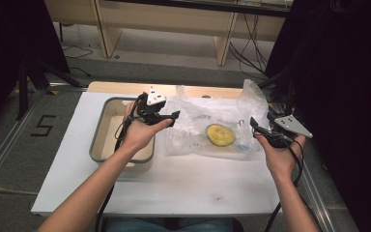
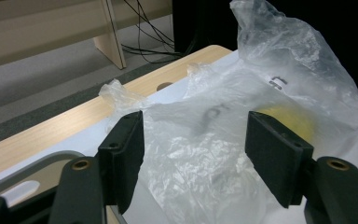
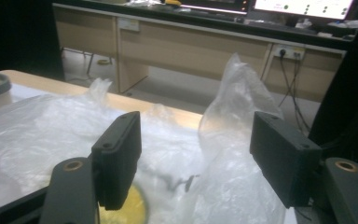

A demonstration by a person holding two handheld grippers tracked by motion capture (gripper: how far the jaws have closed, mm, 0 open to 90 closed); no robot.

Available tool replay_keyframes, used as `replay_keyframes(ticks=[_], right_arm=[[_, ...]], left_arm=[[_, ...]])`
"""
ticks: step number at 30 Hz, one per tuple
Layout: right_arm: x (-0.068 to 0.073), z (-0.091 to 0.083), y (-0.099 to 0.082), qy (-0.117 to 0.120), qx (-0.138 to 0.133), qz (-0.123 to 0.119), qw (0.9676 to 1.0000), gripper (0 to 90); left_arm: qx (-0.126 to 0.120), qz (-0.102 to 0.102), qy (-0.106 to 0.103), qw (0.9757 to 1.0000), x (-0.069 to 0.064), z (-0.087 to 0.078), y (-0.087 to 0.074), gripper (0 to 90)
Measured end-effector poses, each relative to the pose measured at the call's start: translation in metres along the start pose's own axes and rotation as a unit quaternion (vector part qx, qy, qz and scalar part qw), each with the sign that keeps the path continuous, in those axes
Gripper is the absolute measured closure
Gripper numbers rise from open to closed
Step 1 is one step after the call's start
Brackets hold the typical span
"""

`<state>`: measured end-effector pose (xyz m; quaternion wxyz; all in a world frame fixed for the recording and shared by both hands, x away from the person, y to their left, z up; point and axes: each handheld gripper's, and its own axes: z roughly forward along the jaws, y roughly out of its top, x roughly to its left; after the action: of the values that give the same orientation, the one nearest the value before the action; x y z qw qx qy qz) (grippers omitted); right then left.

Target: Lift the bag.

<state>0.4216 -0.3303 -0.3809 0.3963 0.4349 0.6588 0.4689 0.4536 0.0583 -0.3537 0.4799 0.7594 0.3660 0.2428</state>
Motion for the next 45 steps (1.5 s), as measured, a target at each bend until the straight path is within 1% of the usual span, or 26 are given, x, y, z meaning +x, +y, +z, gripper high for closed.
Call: replay_keyframes(ticks=[3,6,10,12,14,18,19,21,22,25,27,34,35,39,45], right_arm=[[0.001,-0.003,-0.001,0.008,0.001,0.0,1.0,35.2],[0.001,-0.006,-0.003,0.015,0.006,0.002,0.9999,35.1],[0.0,-0.011,-0.005,0.02,0.008,-0.002,0.9998,35.1],[0.0,-0.013,-0.007,0.022,0.008,-0.003,0.9997,35.1],[0.0,-0.015,-0.008,0.024,0.01,-0.003,0.9996,35.1],[0.0,-0.02,-0.01,0.029,0.014,-0.005,0.9995,35.0],[0.0,-0.021,-0.011,0.03,0.014,-0.005,0.9994,35.0],[-0.001,-0.023,-0.012,0.033,0.017,-0.005,0.9993,35.0],[-0.001,-0.024,-0.013,0.034,0.016,-0.004,0.9993,35.0],[-0.002,-0.027,-0.015,0.037,0.018,-0.005,0.9991,35.0],[-0.003,-0.03,-0.016,0.038,0.02,-0.006,0.9991,35.0],[-0.005,-0.036,-0.019,0.042,0.023,-0.003,0.9988,35.0],[-0.005,-0.037,-0.02,0.044,0.023,-0.004,0.9987,34.9],[-0.005,-0.041,-0.021,0.048,0.026,-0.005,0.9985,34.9],[-0.004,-0.045,-0.027,0.061,0.028,-0.004,0.9978,34.9]], left_arm=[[-0.001,0.001,-0.006,1.0,-0.002,-0.005,-0.003,37.0],[-0.002,0.008,-0.008,0.9999,-0.003,-0.01,-0.005,37.0],[-0.003,0.005,-0.011,0.9999,-0.004,-0.015,-0.01,36.8],[0.001,0.008,-0.012,0.9999,-0.003,-0.017,-0.012,36.5],[0.001,0.004,-0.015,0.9999,-0.003,-0.019,-0.014,36.4],[0.009,0.009,-0.018,0.9998,-0.003,-0.025,-0.018,35.9],[0.008,0.005,-0.02,0.9998,-0.004,-0.026,-0.019,35.6],[0.011,0.01,-0.023,0.9996,-0.004,-0.029,-0.021,35.4],[0.009,0.008,-0.023,0.9997,-0.005,-0.031,-0.022,35.3],[0.009,0.012,-0.025,0.9996,-0.005,-0.035,-0.023,35.3],[0.008,0.01,-0.028,0.9995,-0.006,-0.038,-0.024,35.1],[0.013,0.019,-0.029,0.9993,-0.006,-0.046,-0.028,34.8],[0.012,0.016,-0.03,0.9994,-0.006,-0.047,-0.029,34.6],[0.015,0.02,-0.031,0.9992,-0.006,-0.051,-0.033,34.5],[0.013,0.02,-0.035,0.9991,-0.006,-0.059,-0.043,34.5]])
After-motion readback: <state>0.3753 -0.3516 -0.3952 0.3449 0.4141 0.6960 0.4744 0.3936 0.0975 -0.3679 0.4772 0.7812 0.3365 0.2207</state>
